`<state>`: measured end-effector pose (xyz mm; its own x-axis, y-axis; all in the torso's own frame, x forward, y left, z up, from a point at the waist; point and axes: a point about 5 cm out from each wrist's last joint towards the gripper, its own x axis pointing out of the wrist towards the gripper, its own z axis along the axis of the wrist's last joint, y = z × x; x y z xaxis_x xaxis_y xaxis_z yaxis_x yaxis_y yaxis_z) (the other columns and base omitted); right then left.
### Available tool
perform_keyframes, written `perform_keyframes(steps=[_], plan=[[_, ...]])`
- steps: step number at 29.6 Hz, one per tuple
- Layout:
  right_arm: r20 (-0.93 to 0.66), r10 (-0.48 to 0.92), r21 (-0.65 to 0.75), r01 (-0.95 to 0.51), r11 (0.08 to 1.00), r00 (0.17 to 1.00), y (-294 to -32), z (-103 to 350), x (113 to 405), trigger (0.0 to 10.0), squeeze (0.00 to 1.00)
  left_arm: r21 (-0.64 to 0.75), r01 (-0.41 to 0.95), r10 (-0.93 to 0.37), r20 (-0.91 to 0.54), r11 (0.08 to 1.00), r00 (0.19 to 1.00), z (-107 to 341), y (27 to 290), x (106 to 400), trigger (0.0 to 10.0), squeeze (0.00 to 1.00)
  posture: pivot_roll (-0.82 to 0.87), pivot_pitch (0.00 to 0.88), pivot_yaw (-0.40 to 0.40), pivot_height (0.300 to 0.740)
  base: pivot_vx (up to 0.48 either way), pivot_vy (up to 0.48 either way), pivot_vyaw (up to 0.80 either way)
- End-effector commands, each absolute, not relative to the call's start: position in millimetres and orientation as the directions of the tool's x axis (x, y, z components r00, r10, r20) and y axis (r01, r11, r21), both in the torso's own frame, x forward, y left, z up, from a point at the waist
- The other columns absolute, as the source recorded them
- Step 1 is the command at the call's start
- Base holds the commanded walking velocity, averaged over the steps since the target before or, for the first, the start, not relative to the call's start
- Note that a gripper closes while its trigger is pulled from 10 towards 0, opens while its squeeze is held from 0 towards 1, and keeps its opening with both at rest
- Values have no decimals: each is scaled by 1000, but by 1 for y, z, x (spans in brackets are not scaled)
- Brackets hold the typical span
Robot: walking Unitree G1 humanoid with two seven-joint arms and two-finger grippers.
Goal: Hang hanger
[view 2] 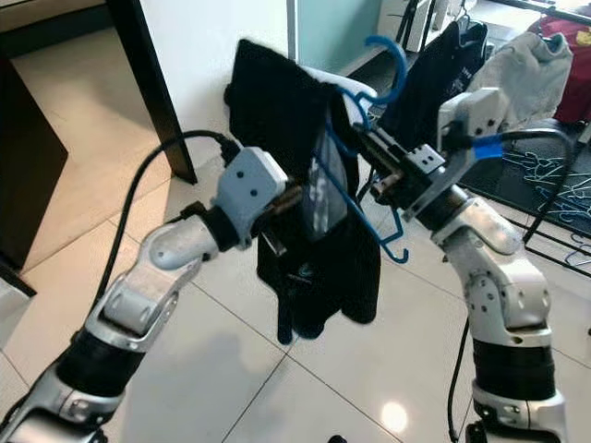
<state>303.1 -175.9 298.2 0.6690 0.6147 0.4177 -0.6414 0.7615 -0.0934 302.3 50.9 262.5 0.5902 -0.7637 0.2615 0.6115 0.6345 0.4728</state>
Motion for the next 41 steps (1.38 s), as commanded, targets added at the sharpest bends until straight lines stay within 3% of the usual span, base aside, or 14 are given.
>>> perform_keyframes(steps=[1,4,8,13,17,21,23,24,25,26,29,33,35,41], plan=[[479,610,-109,-647,755,631,-177,309,298,10000,0,430,666,-791,276,609,546,265,45,296,10000,1000,-9,150,-12,740,0,0,0],[489,610,-107,-651,751,623,-177,310,298,10000,0,357,720,-802,322,595,503,273,41,292,10000,1000,-11,147,-11,740,0,0,0],[493,611,-103,-655,748,620,-178,310,297,10000,0,333,718,-787,356,611,504,279,43,294,10000,1000,-11,145,-9,740,0,0,0],[374,712,-170,-710,683,595,-188,292,287,10000,0,328,603,-679,476,727,559,324,89,314,10000,1000,-6,143,-13,740,0,0,0],[282,757,-182,-741,646,590,-201,279,279,10000,0,366,552,-657,512,749,553,352,120,317,10000,1000,-2,139,-14,740,0,0,0],[186,819,-194,-797,572,542,-209,267,266,10000,0,449,542,-703,490,710,515,372,139,314,10000,1000,-1,138,-14,740,0,0,0],[156,839,-195,-816,544,522,-210,263,262,10000,0,499,563,-753,444,659,487,372,138,312,10000,1000,4,127,-8,740,0,0,0],[137,853,-196,-830,521,503,-210,261,259,10000,0,545,600,-811,375,585,449,369,135,309,10000,1000,3,125,-5,740,0,0,0],[120,872,-203,-848,489,474,-207,261,258,10000,0,623,690,-927,182,367,328,353,123,301,10000,0,3,117,-2,740,0,0,0],[120,882,-204,-858,472,456,-203,261,257,10000,0,618,735,-957,117,279,266,346,117,296,10000,0,5,110,1,740,0,0,0],[121,889,-205,-866,457,441,-200,261,257,10000,0,605,764,-971,80,225,223,342,114,293,10000,0,8,101,5,740,0,0,0],[120,913,-219,-886,408,390,-189,261,255,10000,0,578,813,-990,-61,67,126,325,104,287,10000,0,9,94,14,740,0,0,0],[121,924,-230,-895,382,363,-182,262,255,10000,0,588,809,-975,-178,1,130,312,102,293,10000,0,7,95,17,740,0,0,0],[121,934,-245,-902,356,336,-178,265,253,10000,0,612,790,-940,-285,-27,189,305,108,304,10000,0,9,96,20,740,0,0,0]])
